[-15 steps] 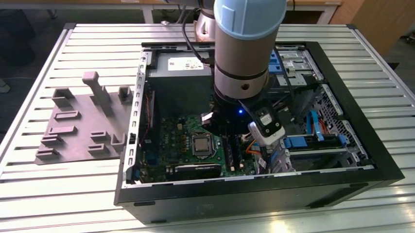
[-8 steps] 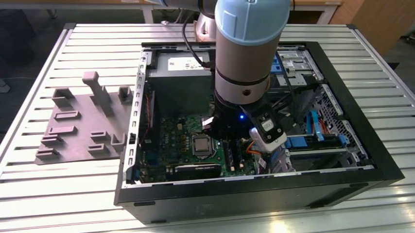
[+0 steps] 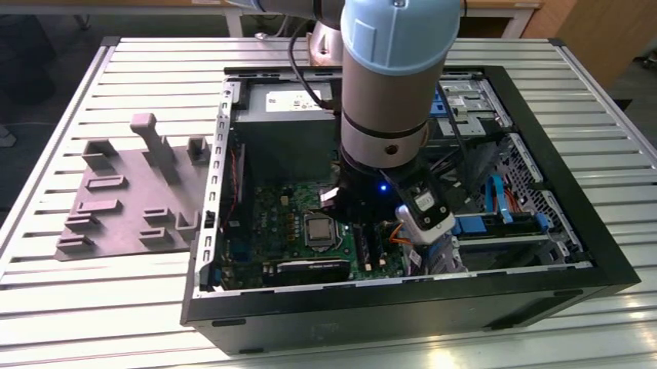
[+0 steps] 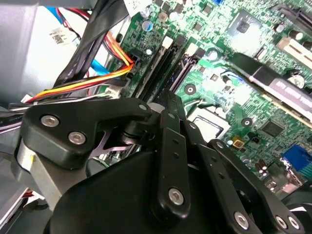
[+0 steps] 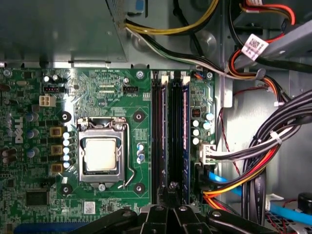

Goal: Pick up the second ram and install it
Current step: 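Press down the second ram until it locks into place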

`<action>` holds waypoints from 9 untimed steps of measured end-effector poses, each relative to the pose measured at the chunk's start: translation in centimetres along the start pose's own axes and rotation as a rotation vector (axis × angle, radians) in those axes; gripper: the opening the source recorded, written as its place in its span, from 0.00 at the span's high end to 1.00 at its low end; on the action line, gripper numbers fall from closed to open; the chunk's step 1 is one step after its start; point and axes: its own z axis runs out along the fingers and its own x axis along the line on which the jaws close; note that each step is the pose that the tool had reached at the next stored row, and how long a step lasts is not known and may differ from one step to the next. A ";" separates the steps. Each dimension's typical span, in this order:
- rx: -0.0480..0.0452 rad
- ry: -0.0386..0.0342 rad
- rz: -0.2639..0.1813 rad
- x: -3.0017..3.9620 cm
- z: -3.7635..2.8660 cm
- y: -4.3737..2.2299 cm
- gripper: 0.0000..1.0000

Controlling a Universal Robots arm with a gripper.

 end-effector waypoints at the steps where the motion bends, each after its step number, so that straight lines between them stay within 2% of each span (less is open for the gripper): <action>1: 0.0000 0.0000 0.000 0.00 0.01 -0.10 0.89; 5: 0.0000 0.0000 0.000 0.00 0.06 -0.48 0.89; 9: 0.0000 0.0000 0.000 0.01 0.40 -0.68 0.89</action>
